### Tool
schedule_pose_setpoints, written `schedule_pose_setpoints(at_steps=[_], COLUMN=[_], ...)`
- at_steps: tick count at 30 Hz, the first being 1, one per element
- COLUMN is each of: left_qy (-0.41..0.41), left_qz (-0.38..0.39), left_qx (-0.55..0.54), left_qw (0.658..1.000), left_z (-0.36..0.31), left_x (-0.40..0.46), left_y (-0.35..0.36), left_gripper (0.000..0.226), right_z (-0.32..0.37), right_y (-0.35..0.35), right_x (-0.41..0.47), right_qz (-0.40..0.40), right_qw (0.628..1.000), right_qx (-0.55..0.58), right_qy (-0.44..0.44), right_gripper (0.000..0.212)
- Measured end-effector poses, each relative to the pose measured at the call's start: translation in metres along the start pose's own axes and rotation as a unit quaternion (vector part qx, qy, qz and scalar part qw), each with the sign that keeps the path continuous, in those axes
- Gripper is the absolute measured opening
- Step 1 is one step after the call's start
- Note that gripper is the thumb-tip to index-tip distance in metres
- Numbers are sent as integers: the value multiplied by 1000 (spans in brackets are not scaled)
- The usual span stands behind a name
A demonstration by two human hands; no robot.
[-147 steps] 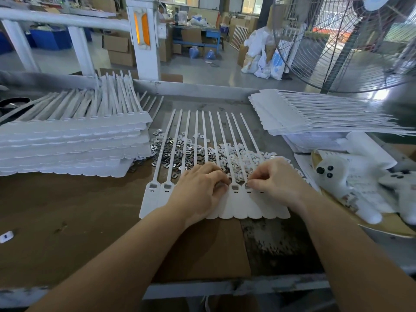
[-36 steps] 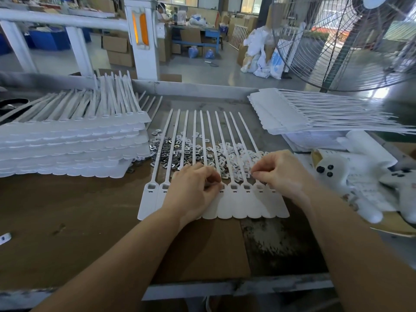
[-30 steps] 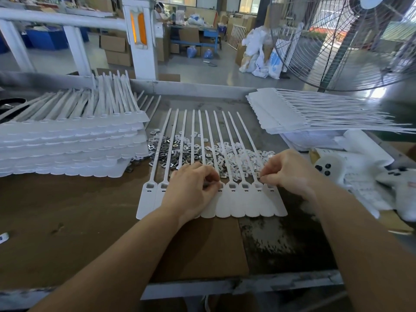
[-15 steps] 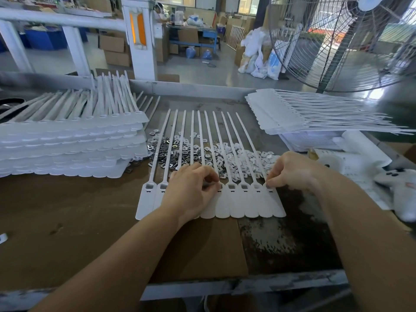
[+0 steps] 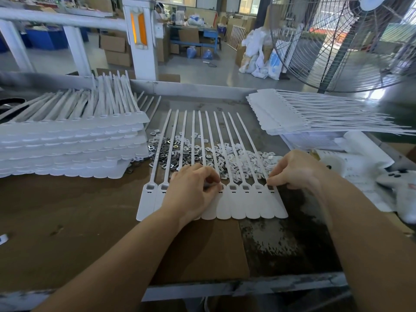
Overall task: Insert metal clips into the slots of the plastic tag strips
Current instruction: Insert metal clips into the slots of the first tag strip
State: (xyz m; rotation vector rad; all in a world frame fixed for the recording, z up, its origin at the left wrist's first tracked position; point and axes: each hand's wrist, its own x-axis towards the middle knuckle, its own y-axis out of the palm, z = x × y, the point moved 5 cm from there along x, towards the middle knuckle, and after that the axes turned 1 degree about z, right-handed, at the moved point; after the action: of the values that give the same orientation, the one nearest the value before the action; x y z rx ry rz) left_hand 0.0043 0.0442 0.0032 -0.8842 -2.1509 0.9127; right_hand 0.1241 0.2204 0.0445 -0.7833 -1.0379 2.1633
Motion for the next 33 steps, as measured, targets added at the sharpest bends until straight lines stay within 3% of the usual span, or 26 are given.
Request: schedule_pose_setpoints(at_steps=[8, 13, 21, 33], left_qy=[-16, -21, -14, -11], left_qz=[-35, -30, -37, -39], left_qx=[35, 61, 64, 46], left_qw=[999, 997, 997, 998], left_z=[5, 5, 6, 5], left_x=[1, 0, 1, 1], left_y=[1, 3, 3, 0], left_gripper=[23, 29, 29, 27], right_z=[55, 86, 101, 94], right_y=[30, 62, 79, 74], right_x=[-1, 6, 20, 21], right_qz=[-60, -88, -116, -122], right_qw=[983, 974, 965, 975], right_qx=[46, -20, -119, 10], right_qy=[-165, -207, -204, -187], right_gripper=[12, 17, 25, 17])
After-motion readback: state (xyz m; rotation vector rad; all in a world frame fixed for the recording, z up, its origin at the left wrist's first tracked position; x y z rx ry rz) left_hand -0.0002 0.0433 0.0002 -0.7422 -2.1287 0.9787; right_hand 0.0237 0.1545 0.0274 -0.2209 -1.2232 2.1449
